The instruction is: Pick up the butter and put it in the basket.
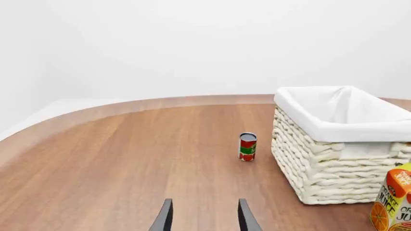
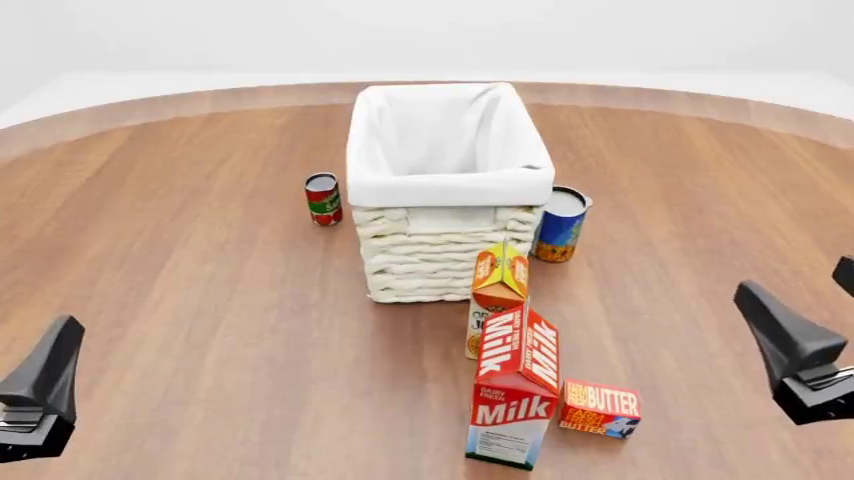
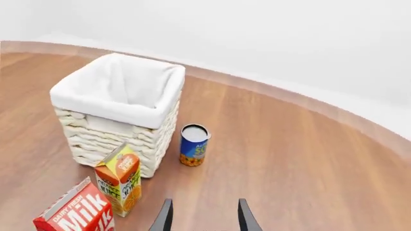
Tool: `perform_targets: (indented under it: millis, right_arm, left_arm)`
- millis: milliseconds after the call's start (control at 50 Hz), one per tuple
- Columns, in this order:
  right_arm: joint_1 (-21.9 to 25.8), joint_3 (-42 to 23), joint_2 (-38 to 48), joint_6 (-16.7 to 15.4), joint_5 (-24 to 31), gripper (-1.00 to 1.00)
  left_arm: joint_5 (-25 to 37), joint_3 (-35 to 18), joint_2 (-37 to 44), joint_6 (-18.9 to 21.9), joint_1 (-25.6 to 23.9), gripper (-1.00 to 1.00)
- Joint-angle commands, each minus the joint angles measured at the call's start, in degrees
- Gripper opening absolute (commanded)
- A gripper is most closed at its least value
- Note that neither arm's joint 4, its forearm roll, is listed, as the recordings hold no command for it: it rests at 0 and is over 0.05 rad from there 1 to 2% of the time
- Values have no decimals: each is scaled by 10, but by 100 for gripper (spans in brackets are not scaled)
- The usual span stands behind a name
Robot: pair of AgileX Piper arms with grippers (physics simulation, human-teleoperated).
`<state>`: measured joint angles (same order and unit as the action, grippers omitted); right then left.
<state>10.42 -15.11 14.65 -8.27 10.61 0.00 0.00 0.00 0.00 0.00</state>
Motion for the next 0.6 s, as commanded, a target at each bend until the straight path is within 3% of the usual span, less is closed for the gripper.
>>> perform_targets:
  millis: [20,160,380,520,560,600]
  right_arm:
    - [26,-61,27,-81,69,100]
    - [64,-95,65,-135,120,100]
    - [125,-162,143,-172,203,100]
    - [146,-173,179,-179,222,100]
    - [135,-177,186,-200,220,100]
    - [144,-182,193,-200,235,100]
  left_arm:
    - [0,0,0,0,0,100]
    - [0,0,0,0,0,100]
    - [0,0,0,0,0,100]
    - [0,0,0,0,0,100]
    - [0,0,0,0,0,100]
    - [0,0,0,0,0,100]
